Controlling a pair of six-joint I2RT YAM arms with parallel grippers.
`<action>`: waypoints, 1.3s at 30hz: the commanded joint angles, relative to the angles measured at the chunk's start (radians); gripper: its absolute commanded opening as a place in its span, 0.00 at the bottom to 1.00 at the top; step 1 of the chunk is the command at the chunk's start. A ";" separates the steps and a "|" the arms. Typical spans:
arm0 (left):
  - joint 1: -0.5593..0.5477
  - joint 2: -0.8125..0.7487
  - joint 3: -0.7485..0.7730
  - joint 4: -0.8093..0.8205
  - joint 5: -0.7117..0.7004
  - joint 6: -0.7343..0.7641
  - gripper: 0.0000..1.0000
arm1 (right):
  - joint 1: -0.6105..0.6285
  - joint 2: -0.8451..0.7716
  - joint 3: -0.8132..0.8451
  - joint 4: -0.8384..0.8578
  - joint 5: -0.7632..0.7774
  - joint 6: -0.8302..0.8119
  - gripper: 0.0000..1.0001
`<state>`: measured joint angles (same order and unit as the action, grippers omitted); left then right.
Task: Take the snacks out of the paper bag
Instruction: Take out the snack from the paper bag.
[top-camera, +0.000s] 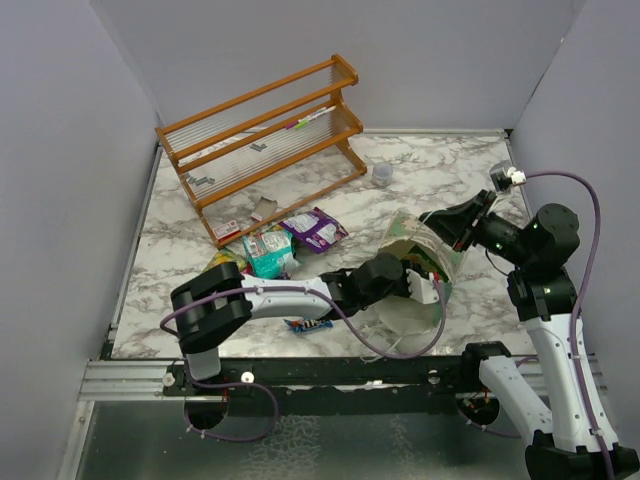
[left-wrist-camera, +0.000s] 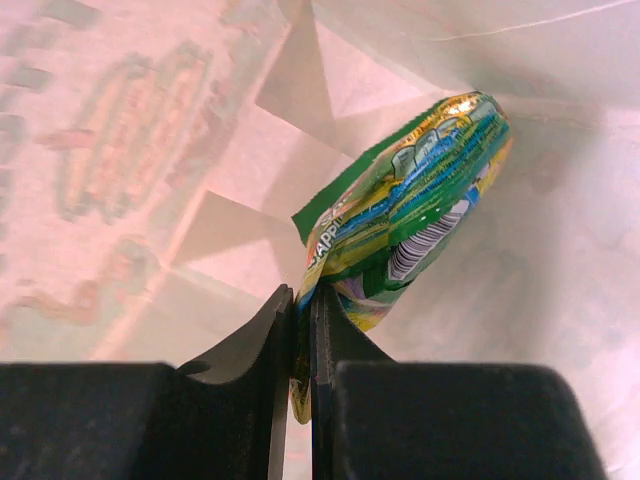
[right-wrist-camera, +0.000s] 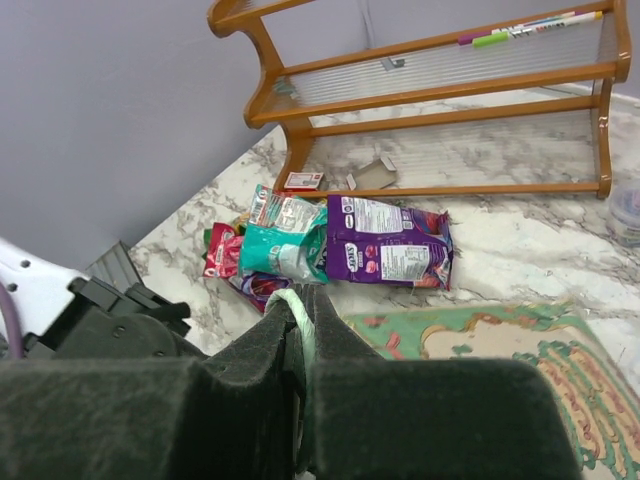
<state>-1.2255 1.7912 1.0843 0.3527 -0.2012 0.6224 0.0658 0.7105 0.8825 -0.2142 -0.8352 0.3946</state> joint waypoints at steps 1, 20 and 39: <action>-0.014 -0.084 -0.025 0.026 0.070 -0.036 0.00 | 0.003 -0.011 0.043 0.008 0.039 -0.010 0.02; -0.078 -0.489 -0.101 0.011 0.136 -0.146 0.00 | 0.002 0.010 0.047 -0.049 0.261 -0.014 0.02; -0.079 -0.984 -0.139 -0.128 -0.292 -0.345 0.00 | 0.002 0.019 0.043 -0.042 0.315 -0.025 0.02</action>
<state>-1.2995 0.8932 0.9604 0.1932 -0.3038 0.3500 0.0658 0.7284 0.9138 -0.2691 -0.5423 0.3691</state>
